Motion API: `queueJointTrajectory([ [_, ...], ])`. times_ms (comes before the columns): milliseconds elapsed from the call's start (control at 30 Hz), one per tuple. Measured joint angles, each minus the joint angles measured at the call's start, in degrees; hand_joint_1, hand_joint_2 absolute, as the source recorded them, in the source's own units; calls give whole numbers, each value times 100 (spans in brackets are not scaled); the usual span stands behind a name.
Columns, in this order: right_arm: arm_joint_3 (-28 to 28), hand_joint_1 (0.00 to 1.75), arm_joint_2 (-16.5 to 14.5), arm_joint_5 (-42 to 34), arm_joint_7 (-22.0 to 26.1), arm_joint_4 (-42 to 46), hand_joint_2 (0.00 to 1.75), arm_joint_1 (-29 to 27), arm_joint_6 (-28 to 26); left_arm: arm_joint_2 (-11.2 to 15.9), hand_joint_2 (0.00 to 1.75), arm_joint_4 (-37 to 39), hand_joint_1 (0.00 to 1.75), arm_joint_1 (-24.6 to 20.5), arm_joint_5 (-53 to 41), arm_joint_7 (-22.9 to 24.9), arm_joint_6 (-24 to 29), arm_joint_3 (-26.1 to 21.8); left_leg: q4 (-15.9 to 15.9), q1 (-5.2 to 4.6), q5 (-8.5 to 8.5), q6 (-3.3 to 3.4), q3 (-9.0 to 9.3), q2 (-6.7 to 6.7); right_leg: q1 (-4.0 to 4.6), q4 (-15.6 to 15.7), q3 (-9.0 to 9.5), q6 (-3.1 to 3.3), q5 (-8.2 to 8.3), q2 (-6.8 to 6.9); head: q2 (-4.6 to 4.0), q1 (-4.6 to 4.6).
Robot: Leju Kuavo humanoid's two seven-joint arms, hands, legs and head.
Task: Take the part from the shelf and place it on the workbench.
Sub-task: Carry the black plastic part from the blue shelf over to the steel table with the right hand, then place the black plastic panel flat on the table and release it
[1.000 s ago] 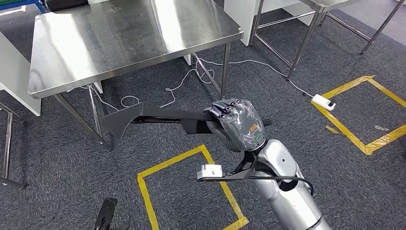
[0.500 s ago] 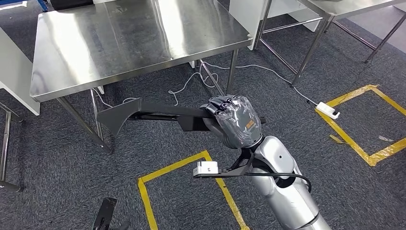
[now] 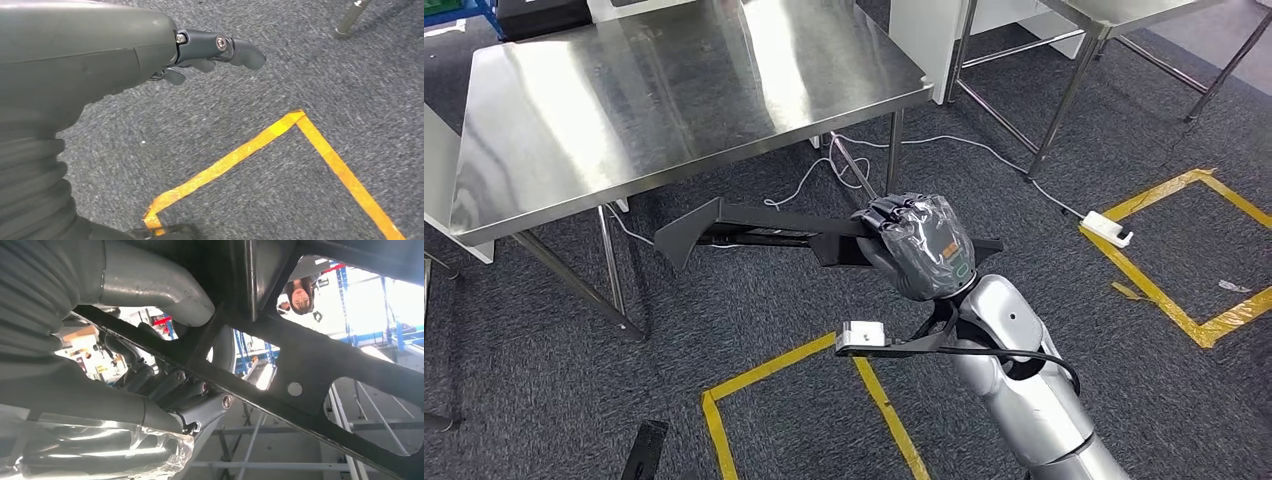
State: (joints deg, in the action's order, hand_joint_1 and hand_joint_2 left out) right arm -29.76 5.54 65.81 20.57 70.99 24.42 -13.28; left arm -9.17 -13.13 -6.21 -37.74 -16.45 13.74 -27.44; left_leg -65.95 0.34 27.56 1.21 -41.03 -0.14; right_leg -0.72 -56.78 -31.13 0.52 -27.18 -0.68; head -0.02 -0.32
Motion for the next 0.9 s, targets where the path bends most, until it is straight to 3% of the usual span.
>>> queueJointTrajectory([
  [67,-8,166,-4,0,-4,-13,175,5,-3,8,175,3,0,0,-2,-6,1,-5,652,-58,-439,124,226,-10,21,23,113,-30,-87,-10,-1,11],
  [100,-13,166,-8,1,-7,-17,175,7,-4,11,175,4,0,-2,-4,-8,1,-6,810,-90,-511,177,288,-16,22,48,146,-54,-109,-14,0,10],
  [167,-19,166,-11,3,-10,-25,175,10,-7,10,175,7,0,-4,-12,-10,-2,-8,914,-125,-487,256,372,-28,45,33,200,-135,-92,-21,1,6],
  [233,-21,166,-6,5,-25,-28,175,17,-11,5,175,8,0,-8,-30,1,-12,-12,987,-103,-509,319,525,-21,73,-160,156,-170,-134,-10,0,14],
  [267,-19,166,-1,4,-34,-28,175,29,-13,3,175,8,0,-16,-41,8,-19,-14,1003,-87,-503,339,602,-17,72,-374,42,-157,-205,-4,-1,23],
  [333,-15,166,14,2,-50,-33,175,41,-13,-3,175,8,0,-31,-57,20,-29,-18,1016,-79,-463,358,664,-20,55,-1075,-392,-139,-438,2,-1,39],
  [400,-8,166,35,-1,-55,-55,175,39,-10,-9,175,10,0,-28,-64,29,-34,-19,1013,-81,-396,350,715,-33,30,-1621,-842,-180,-622,3,-1,47],
  [433,-2,166,44,-1,-56,-70,175,41,-9,-11,175,11,0,-24,-67,32,-34,-20,1011,-80,-358,336,755,-42,20,-1621,-934,-240,-586,4,-1,56],
  [467,3,166,49,1,-57,-84,175,45,-10,-15,175,13,0,-21,-68,33,-34,-22,1009,-79,-316,318,807,-51,7,-1403,-914,-325,-433,8,-1,58],
  [533,14,166,55,34,-66,-108,175,52,-33,-23,175,14,0,-22,-69,34,-34,-26,1002,-83,-222,267,922,-67,-19,-578,-668,-478,73,32,-1,64],
  [567,16,166,57,64,-77,-122,175,57,-53,-26,175,16,0,-23,-70,35,-34,-27,999,-91,-178,236,956,-75,-21,-242,-561,-458,226,49,-1,67],
  [600,16,166,56,96,-90,-134,175,60,-75,-27,175,18,0,-24,-72,38,-33,-28,997,-99,-136,199,969,-78,-16,-37,-483,-392,331,61,0,66],
  [667,17,166,56,134,-110,-149,175,63,-104,-30,175,21,0,-22,-76,44,-33,-29,966,-107,-93,136,977,-77,-14,44,-422,-204,338,64,1,62],
  [733,24,166,40,119,-115,-151,175,66,-130,-29,175,21,0,-25,-78,45,-32,-30,836,-92,-28,76,954,-61,-55,74,-327,-108,352,58,1,58],
  [800,31,166,9,43,-104,-151,175,82,-152,-29,175,21,0,-34,-78,44,-29,-28,332,-57,153,1,691,-40,-81,95,-222,-34,308,60,-1,39],
  [900,36,166,-13,-40,-69,-156,175,75,-156,-35,175,23,0,-23,-84,45,-27,-28,-696,12,508,-87,11,-27,-74,95,-132,7,209,51,-1,22],
])
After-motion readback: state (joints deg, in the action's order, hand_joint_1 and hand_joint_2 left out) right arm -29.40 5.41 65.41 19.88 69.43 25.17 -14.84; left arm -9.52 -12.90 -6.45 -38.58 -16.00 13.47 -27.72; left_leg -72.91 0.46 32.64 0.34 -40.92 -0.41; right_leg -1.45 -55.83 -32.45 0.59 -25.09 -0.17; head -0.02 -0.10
